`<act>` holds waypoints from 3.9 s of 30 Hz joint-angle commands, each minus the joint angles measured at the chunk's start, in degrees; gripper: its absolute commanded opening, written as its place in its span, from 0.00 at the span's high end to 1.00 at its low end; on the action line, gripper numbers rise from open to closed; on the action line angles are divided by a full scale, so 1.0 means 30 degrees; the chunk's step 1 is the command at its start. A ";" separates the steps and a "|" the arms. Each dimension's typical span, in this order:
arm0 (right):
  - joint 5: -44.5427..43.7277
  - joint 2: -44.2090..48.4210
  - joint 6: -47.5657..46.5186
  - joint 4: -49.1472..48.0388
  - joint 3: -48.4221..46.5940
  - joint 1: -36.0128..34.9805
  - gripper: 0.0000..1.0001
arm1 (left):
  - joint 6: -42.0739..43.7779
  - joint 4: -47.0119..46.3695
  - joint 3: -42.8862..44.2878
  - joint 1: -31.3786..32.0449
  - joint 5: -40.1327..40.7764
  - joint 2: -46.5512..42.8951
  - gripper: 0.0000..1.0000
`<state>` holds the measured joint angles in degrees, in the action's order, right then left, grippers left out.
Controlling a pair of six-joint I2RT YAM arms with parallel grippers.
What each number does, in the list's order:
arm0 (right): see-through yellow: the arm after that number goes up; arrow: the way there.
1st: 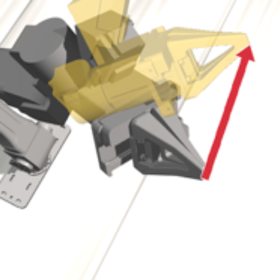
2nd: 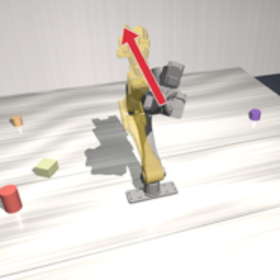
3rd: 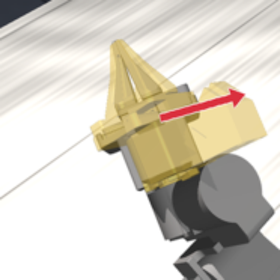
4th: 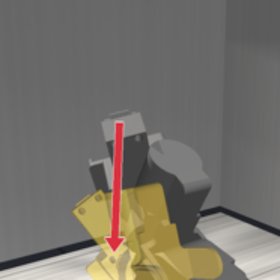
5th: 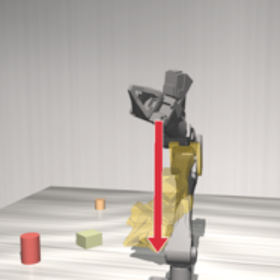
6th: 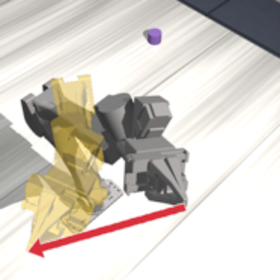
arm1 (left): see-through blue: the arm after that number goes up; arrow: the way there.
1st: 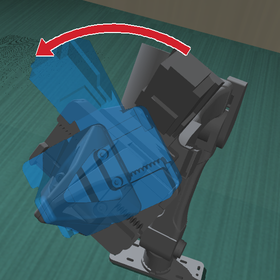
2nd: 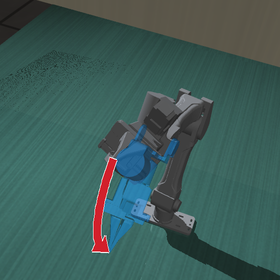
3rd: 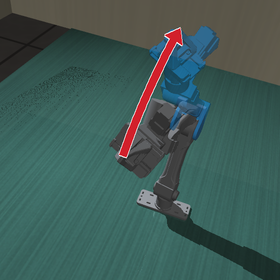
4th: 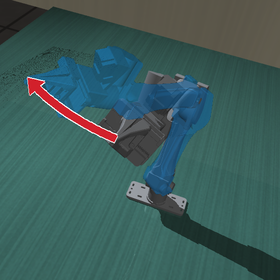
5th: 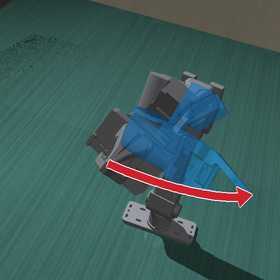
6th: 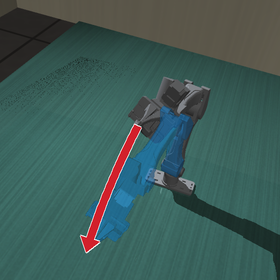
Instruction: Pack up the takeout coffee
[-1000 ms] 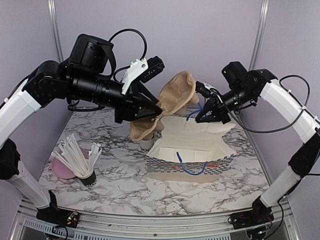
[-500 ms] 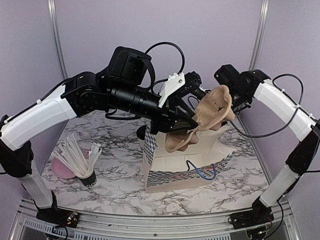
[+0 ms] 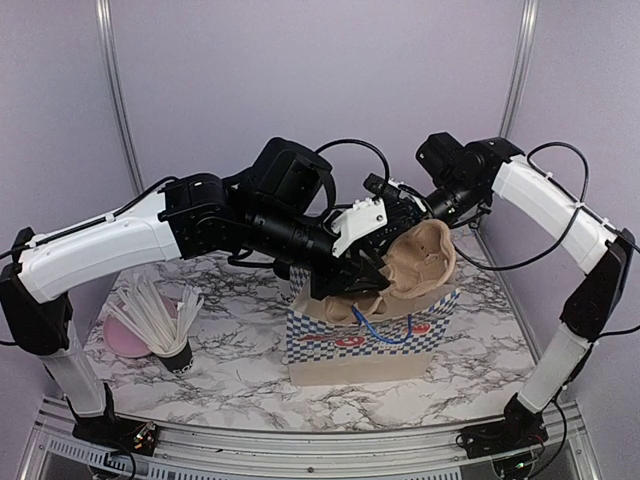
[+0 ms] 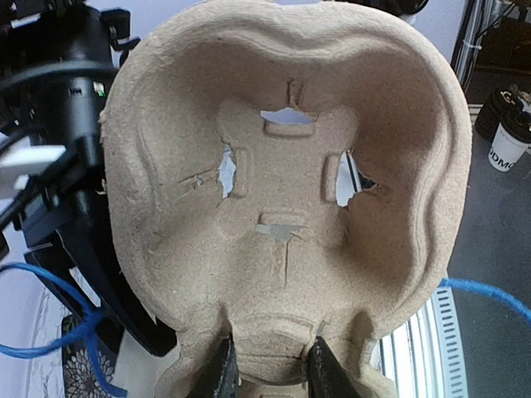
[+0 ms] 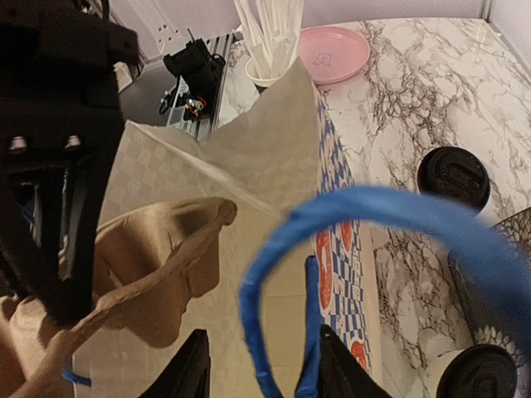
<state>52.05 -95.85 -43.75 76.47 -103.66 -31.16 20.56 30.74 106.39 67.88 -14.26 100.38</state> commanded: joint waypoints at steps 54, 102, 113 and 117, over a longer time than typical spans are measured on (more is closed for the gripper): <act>-0.1492 0.5701 0.0458 -0.4193 0.2824 0.3824 0.37 | -0.5885 1.0729 0.6619 -0.0594 0.4820 0.9700 0.70; -0.2795 0.4236 0.0959 -0.4395 0.2824 0.3794 0.32 | -1.1803 0.5457 -0.8702 -0.0547 1.1615 -0.4374 0.63; -0.3835 0.4883 0.0810 -0.4424 0.3249 0.3823 0.31 | -1.0801 -0.3248 -0.9816 -0.0624 1.1227 -0.1939 0.59; -0.4381 0.5261 0.0784 -0.4421 0.3070 0.3823 0.31 | -1.0167 -0.3504 -0.7766 -0.0631 1.0332 0.0117 0.58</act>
<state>41.04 -82.32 -41.56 63.88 -93.69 -20.21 -12.40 26.50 78.04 66.24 19.42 95.61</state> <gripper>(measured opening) 0.685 0.414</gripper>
